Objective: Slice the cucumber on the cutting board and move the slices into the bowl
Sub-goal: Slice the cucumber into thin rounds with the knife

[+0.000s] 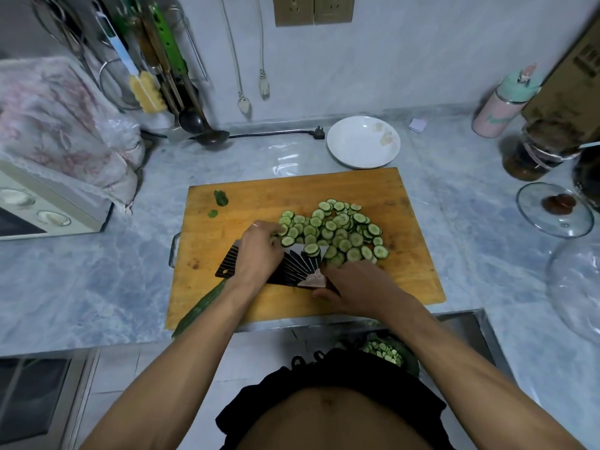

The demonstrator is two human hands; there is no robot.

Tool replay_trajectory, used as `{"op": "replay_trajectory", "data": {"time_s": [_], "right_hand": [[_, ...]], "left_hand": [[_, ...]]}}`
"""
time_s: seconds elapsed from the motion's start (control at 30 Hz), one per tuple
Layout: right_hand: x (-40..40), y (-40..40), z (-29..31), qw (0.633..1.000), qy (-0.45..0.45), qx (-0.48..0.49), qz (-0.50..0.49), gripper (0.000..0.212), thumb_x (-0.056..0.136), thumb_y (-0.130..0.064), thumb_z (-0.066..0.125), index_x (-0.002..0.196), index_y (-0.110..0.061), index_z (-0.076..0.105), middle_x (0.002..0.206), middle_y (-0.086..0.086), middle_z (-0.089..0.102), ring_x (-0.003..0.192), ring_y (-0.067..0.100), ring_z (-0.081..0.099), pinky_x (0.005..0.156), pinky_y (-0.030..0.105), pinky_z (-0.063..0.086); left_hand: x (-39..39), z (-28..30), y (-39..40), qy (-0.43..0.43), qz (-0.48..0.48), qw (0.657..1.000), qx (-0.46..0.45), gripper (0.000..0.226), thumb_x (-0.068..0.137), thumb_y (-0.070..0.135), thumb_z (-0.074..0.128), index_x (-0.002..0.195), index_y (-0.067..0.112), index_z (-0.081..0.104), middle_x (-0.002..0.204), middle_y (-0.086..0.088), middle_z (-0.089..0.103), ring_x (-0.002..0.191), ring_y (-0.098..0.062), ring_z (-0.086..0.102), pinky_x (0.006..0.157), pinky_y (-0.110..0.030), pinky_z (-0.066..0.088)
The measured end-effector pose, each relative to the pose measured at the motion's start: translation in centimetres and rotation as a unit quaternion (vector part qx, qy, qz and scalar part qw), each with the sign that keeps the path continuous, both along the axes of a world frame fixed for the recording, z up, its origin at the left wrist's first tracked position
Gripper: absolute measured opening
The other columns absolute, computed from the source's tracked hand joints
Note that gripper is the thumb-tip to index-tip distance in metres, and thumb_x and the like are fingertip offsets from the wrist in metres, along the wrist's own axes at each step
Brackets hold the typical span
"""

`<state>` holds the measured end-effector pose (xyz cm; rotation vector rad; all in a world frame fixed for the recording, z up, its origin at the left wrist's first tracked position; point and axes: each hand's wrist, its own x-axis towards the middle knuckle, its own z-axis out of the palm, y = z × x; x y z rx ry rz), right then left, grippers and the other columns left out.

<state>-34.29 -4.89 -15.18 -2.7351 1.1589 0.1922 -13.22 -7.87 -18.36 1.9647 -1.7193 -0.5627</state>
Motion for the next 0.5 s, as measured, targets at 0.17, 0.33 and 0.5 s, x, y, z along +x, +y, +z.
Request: {"op": "replay_trajectory", "data": {"time_s": [0.17, 0.33, 0.5], "right_hand": [[-0.1, -0.5, 0.3, 1.000, -0.008, -0.008, 0.001, 0.055, 0.101, -0.056, 0.034, 0.124, -0.011, 0.056, 0.101, 0.011, 0.069, 0.090, 0.031, 0.065, 0.062, 0.033, 0.033], [-0.1, -0.6, 0.4, 1.000, -0.008, 0.005, -0.008, 0.051, 0.101, -0.055, 0.036, 0.110, -0.011, 0.059, 0.100, 0.009, 0.069, 0.089, 0.030, 0.065, 0.064, 0.033, 0.034], [-0.2, -0.4, 0.6, 1.000, 0.007, 0.001, -0.011, 0.053, 0.102, -0.055, 0.032, 0.111, -0.010, 0.058, 0.099, 0.010, 0.068, 0.087, 0.030, 0.065, 0.064, 0.032, 0.029]], "left_hand": [[0.0, 0.1, 0.4, -0.023, -0.130, 0.991, 0.033, 0.035, 0.085, 0.002, 0.053, 0.112, 0.013, 0.072, 0.120, -0.007, 0.065, 0.113, -0.026, 0.058, 0.095, -0.031, 0.046], [-0.4, 1.0, 0.3, 0.005, -0.134, 0.990, -0.035, 0.042, 0.080, -0.010, 0.049, 0.107, 0.010, 0.074, 0.116, -0.008, 0.067, 0.112, -0.024, 0.060, 0.096, -0.028, 0.045], [-1.7, 1.6, 1.5, 0.014, -0.262, 0.965, -0.013, 0.045, 0.069, 0.000, 0.038, 0.092, 0.007, 0.076, 0.097, -0.007, 0.071, 0.096, -0.023, 0.064, 0.086, -0.032, 0.053]]}}
